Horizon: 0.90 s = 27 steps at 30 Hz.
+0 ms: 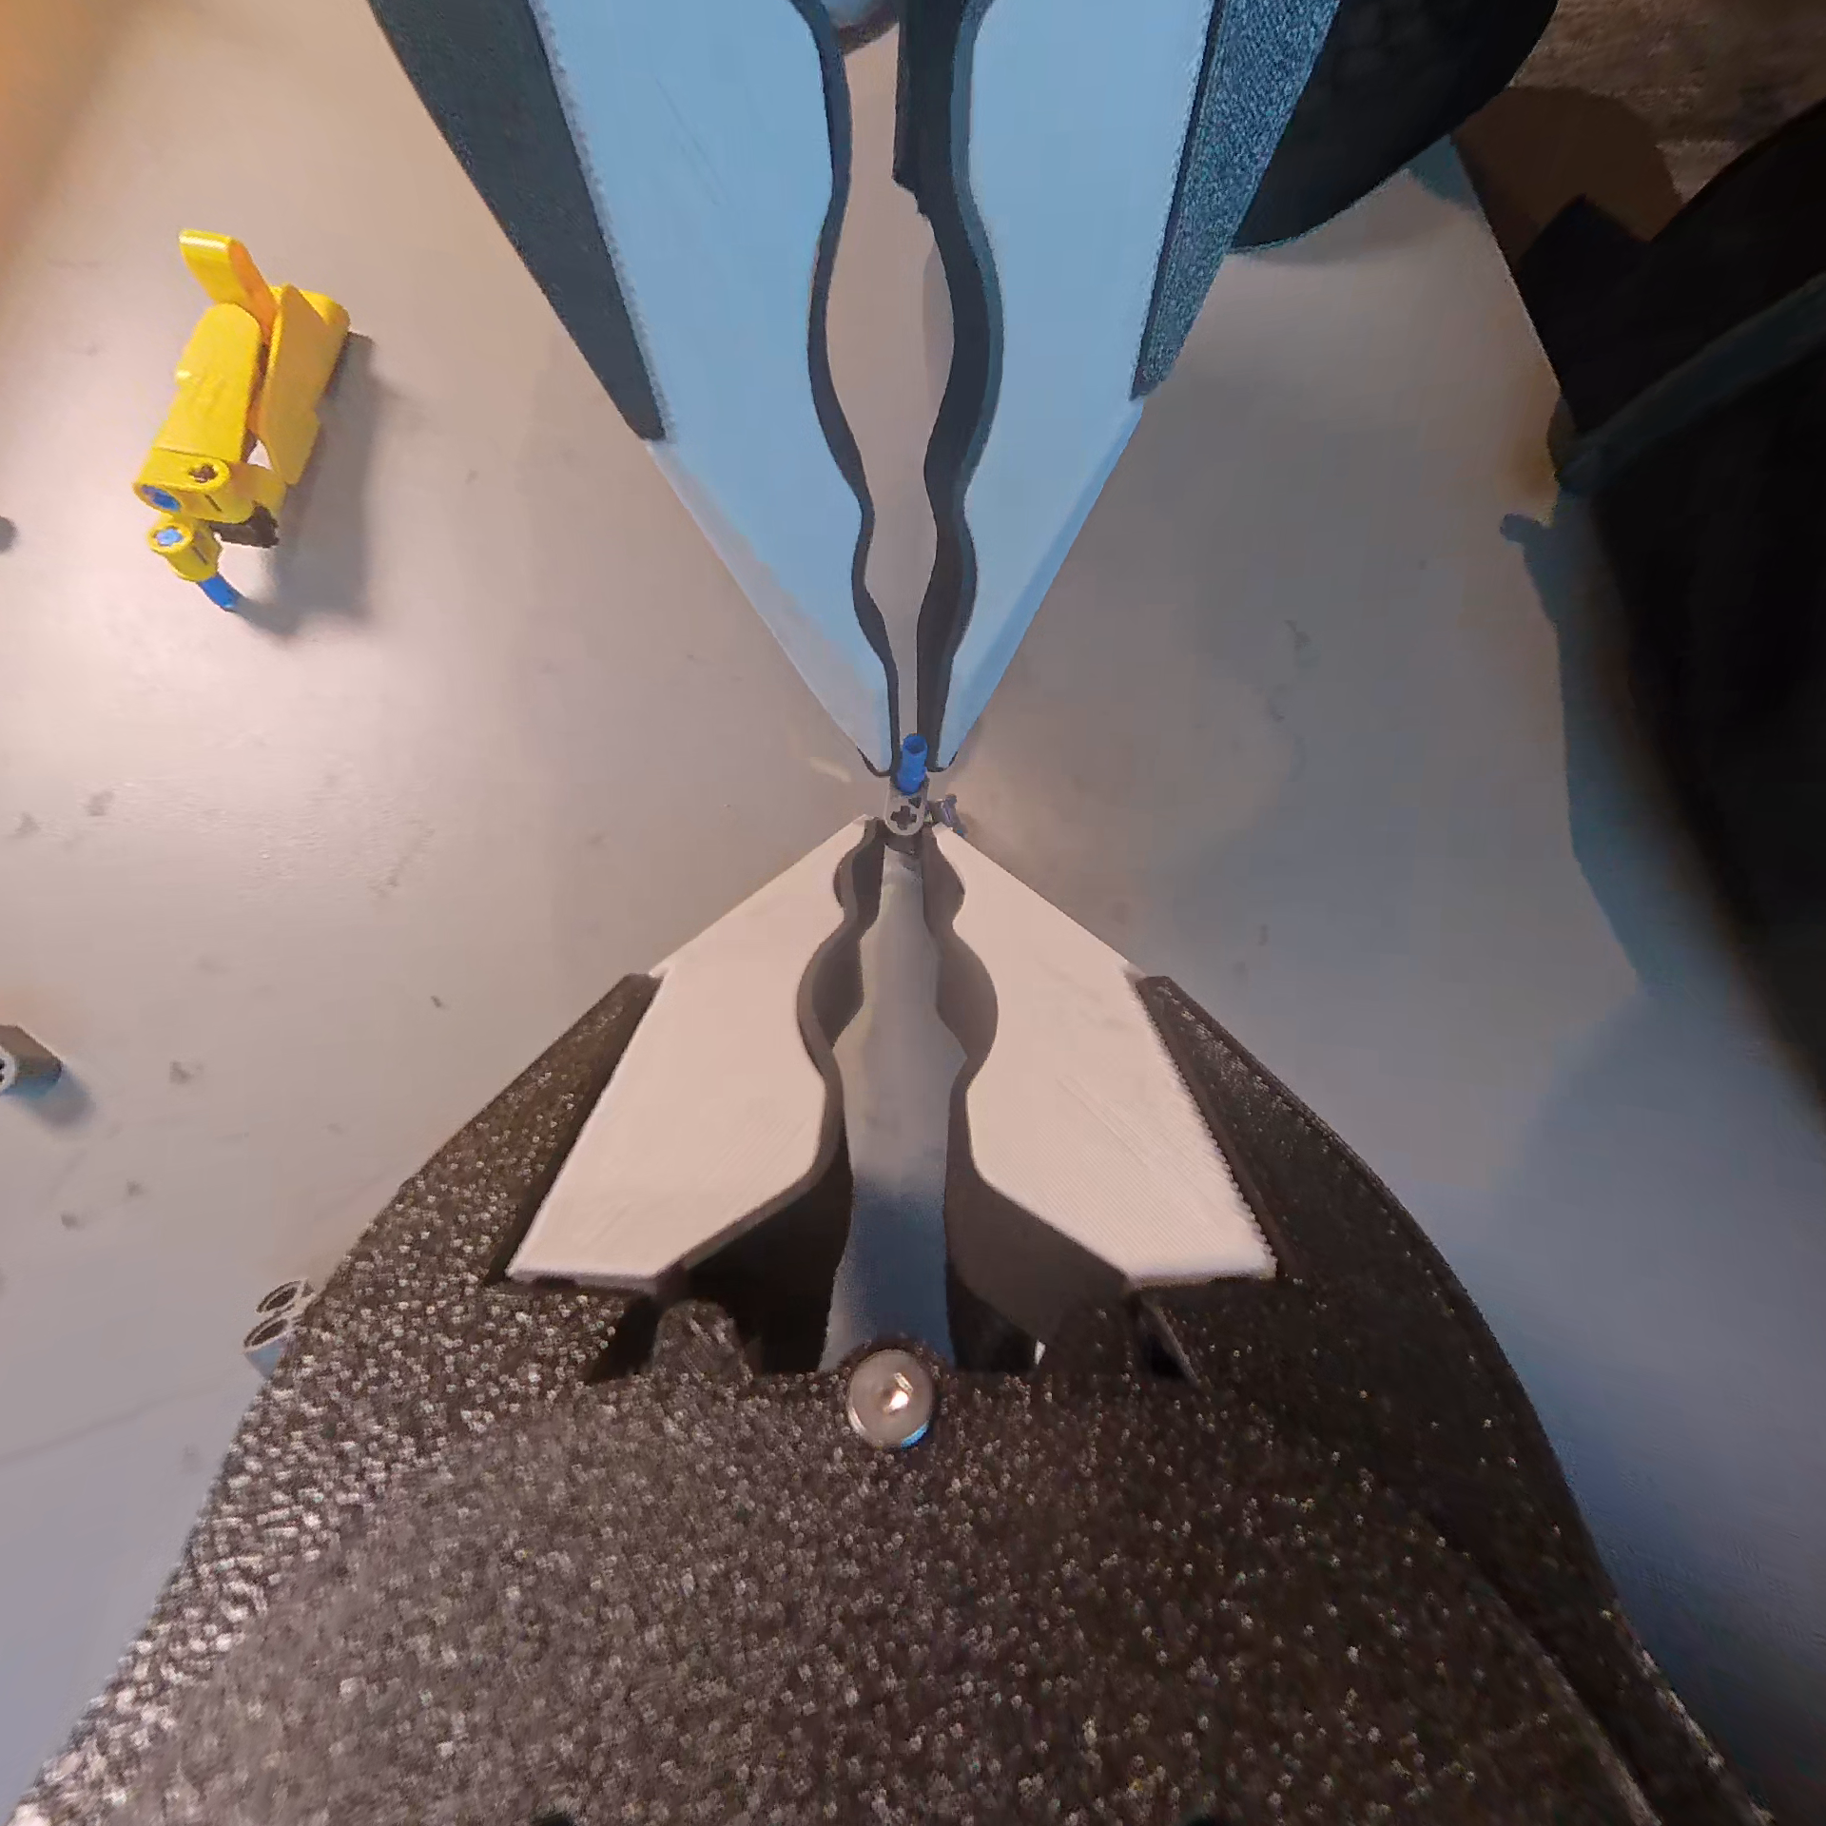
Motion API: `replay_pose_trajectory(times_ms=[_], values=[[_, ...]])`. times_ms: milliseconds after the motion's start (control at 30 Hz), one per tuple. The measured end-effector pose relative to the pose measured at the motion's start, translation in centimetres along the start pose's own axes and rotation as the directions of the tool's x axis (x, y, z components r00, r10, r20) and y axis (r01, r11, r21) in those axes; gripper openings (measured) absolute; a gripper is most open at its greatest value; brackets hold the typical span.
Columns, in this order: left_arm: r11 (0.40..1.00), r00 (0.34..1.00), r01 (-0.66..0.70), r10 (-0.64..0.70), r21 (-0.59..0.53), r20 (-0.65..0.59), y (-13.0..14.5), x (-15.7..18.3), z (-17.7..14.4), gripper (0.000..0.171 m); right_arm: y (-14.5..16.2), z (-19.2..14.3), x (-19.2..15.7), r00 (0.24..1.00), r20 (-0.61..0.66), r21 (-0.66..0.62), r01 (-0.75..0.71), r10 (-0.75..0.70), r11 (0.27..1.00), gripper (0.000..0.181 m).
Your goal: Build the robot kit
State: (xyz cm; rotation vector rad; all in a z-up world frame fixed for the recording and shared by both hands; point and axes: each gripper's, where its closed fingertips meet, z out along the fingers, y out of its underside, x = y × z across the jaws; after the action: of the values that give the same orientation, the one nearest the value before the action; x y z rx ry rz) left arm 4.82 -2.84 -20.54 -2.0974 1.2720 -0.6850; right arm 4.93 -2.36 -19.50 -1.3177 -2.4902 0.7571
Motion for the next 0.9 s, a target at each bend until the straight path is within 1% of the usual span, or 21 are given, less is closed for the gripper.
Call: replay_pose_trajectory(times_ms=[333,467,600,733,800,900], values=[[1.000,0.999,0.014,-0.015,-0.021,-0.032,0.1,0.0,0.1,0.007,-0.2,0.2,0.1,0.999,-0.001,-0.029,-0.053,0.053,0.998,0.003],[0.999,0.999,0.021,-0.022,-0.028,-0.037,0.1,0.0,0.2,0.006,-0.2,0.3,0.1,0.996,-0.009,-0.019,-0.087,0.086,0.996,0.003],[0.999,0.999,0.032,-0.033,-0.026,-0.043,0.1,0.1,0.2,0.006,-0.1,0.3,0.0,0.996,-0.016,-0.032,-0.086,0.085,0.996,0.003],[0.998,0.999,0.035,-0.037,-0.056,-0.039,0.1,0.1,0.2,0.006,-0.2,0.1,0.1,0.995,-0.018,-0.003,-0.100,0.100,0.995,0.005],[0.997,0.999,0.027,-0.030,-0.068,-0.038,0.0,0.2,0.3,0.006,-0.6,-0.4,0.0,0.996,-0.012,0.010,-0.087,0.088,0.996,0.012],[0.996,0.999,0.013,-0.016,-0.084,-0.037,-0.2,0.3,0.5,0.006,-0.9,-0.8,0.1,0.999,-0.033,-0.020,-0.044,0.044,0.999,0.011]])
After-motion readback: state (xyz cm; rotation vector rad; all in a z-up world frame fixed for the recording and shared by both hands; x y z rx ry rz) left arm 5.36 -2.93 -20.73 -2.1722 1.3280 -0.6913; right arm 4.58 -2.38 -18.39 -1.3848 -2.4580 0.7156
